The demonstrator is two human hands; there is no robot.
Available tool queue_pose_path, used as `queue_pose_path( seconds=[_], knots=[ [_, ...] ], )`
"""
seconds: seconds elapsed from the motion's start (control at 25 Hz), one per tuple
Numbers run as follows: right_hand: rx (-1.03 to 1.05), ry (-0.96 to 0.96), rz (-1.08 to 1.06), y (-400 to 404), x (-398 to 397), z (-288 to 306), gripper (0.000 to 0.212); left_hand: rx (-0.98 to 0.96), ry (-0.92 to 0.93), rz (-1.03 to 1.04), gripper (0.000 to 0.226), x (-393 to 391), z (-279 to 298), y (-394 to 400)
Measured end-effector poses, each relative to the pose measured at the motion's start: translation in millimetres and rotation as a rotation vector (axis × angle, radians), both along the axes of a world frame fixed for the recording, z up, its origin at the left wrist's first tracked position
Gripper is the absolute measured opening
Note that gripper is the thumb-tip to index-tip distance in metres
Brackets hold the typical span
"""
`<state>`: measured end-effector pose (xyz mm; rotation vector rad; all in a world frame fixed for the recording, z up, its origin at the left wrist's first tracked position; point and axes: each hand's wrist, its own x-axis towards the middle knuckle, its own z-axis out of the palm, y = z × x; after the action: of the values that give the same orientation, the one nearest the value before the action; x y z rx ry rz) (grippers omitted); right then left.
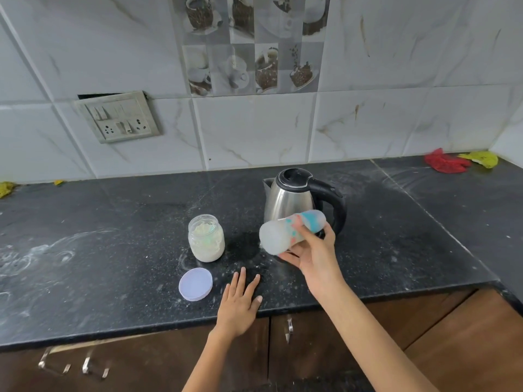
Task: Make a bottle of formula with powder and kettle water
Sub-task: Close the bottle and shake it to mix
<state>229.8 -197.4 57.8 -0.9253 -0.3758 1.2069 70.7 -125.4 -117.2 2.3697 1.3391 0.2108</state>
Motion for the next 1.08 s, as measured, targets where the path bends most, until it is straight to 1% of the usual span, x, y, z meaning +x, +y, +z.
queue_pose_path(
  seconds=[0.04, 0.12, 0.16, 0.2, 0.24, 0.28, 0.32, 0.4, 0.44, 0.48, 0.56, 0.6, 0.72, 0.76, 0.84, 0.88, 0.92, 1.0, 1.04, 1.08],
  knots=[
    [-0.009, -0.060, 0.059, -2, -4, -2, 0.078, -0.024, -0.044, 0.003, 0.056, 0, 2, -2],
    [-0.018, -0.237, 0.283, -12, -17, -6, 0.087, -0.088, -0.180, 0.037, 0.057, 2, 4, -3],
    [-0.008, -0.263, 0.294, -11, -18, -6, 0.090, -0.077, -0.167, 0.042, 0.057, 1, 4, -3],
    [-0.001, -0.227, 0.205, -4, -12, -7, 0.089, -0.033, -0.090, 0.041, 0.057, 1, 5, -3],
    [-0.002, -0.132, 0.079, 0, -6, -4, 0.084, -0.001, -0.022, 0.026, 0.056, 0, 4, -3],
    [-0.007, -0.067, 0.015, 3, -2, 0, 0.079, 0.003, 0.006, 0.008, 0.055, 0, 3, -2],
    [-0.016, -0.074, 0.024, 2, -4, 3, 0.077, -0.002, 0.016, 0.004, 0.054, 1, 4, -2],
    [-0.010, -0.215, 0.214, -4, -14, -3, 0.084, -0.013, 0.002, 0.009, 0.055, 0, 7, -4],
    [0.004, -0.237, 0.251, -6, -16, -4, 0.085, -0.013, -0.007, 0.006, 0.055, 0, 7, -3],
    [0.011, -0.203, 0.199, -3, -12, -5, 0.081, -0.010, 0.008, 0.008, 0.056, 0, 6, -2],
    [0.005, -0.052, 0.011, 3, -2, -1, 0.067, -0.001, 0.048, 0.003, 0.055, 0, 5, -1],
    [-0.015, -0.050, 0.003, 2, -2, 0, 0.064, -0.008, 0.039, -0.008, 0.054, 0, 5, -1],
    [-0.005, -0.227, 0.279, -9, -18, -7, 0.069, -0.057, -0.118, -0.020, 0.054, 1, 9, -2],
    [0.000, -0.226, 0.266, -7, -16, -9, 0.070, -0.057, -0.113, -0.011, 0.054, 1, 8, -2],
    [-0.013, -0.089, 0.067, 0, -4, -5, 0.064, -0.027, 0.002, 0.008, 0.054, -1, 6, -2],
    [-0.034, -0.049, 0.019, 1, -2, -2, 0.061, -0.027, 0.014, 0.009, 0.054, -1, 7, -2],
    [-0.049, -0.094, 0.048, 0, -5, -2, 0.061, -0.022, -0.005, -0.006, 0.053, -1, 8, -3],
    [-0.050, -0.266, 0.227, -7, -15, -9, 0.065, -0.047, -0.118, -0.046, 0.054, 1, 11, -3],
    [-0.034, -0.282, 0.246, -8, -16, -10, 0.067, -0.057, -0.133, -0.047, 0.055, 1, 10, -2],
    [-0.025, -0.246, 0.182, -3, -11, -11, 0.065, -0.042, -0.092, -0.024, 0.056, 1, 9, -2]
  ],
)
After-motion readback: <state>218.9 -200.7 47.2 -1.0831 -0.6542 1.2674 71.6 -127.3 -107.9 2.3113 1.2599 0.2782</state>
